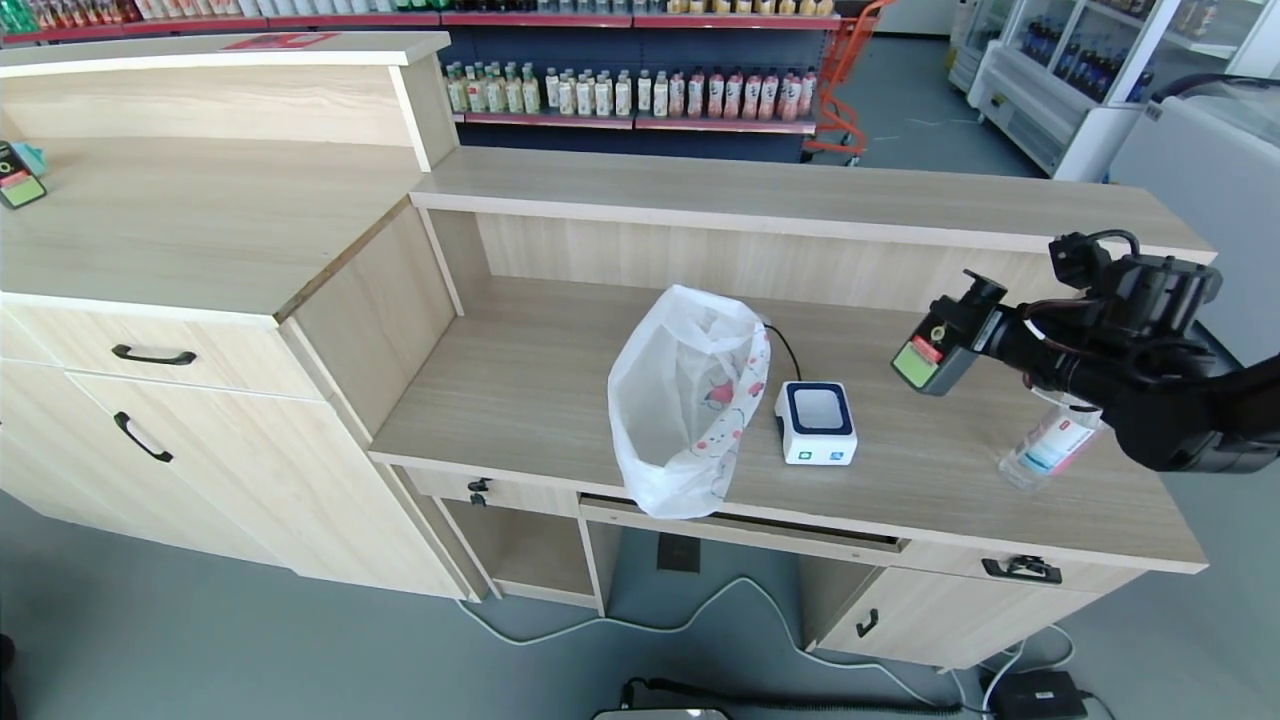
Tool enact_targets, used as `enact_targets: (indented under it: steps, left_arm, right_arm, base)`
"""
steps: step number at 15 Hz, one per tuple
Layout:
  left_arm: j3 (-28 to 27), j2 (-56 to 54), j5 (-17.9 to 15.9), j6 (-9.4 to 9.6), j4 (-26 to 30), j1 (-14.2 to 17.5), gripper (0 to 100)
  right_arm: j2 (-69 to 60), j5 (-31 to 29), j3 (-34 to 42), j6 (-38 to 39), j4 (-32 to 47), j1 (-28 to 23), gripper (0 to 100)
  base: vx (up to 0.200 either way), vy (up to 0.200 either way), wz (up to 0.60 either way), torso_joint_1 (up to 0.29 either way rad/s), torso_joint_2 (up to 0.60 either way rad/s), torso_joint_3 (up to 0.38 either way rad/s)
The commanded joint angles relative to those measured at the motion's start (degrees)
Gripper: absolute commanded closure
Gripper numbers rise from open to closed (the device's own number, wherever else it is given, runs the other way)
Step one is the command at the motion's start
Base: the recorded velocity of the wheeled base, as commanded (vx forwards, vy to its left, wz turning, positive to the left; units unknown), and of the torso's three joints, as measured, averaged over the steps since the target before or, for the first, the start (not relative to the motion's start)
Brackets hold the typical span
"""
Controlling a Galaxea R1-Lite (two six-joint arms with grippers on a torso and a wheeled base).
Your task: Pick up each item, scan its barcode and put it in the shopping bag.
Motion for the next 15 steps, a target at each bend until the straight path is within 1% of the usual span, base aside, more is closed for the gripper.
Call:
enact_targets:
  steps: [1,5,7,9,11,15]
  left_arm:
    - [0.0,0.0,0.0,-0.02,0.0,0.0,0]
    - [0.0,0.0,0.0,-0.02,0.0,0.0,0]
    - [0.0,0.0,0.0,-0.02,0.0,0.0,0]
    - [0.0,0.0,0.0,-0.02,0.0,0.0,0]
    - [0.0,0.0,0.0,-0.02,0.0,0.0,0]
    - [0.0,0.0,0.0,-0.02,0.0,0.0,0]
  right_arm:
    - [3.8,0.2,-2.5,0.6,0.3,0.4,100]
    - [5.1,0.7,-2.9,1.7,0.4,2.5,100]
    - [6.6,1.3,-4.7,1.7,0.5,2.9,100]
    - [8.8,3.2,-7.3,1.7,0.5,3.5,100]
    - [10.2,4.2,-8.1,1.7,0.3,4.4,100]
    - [12.8,4.3,-10.2,1.1,0.6,5.8,100]
  base:
    - [0.0,0.0,0.0,0.0,0.0,0.0]
    - [0.0,0.0,0.0,0.0,0.0,0.0]
    - [0.0,0.0,0.0,0.0,0.0,0.0]
    - [0.0,0.0,0.0,0.0,0.0,0.0]
    - [0.0,0.0,0.0,0.0,0.0,0.0]
    - [0.0,0.0,0.0,0.0,0.0,0.0]
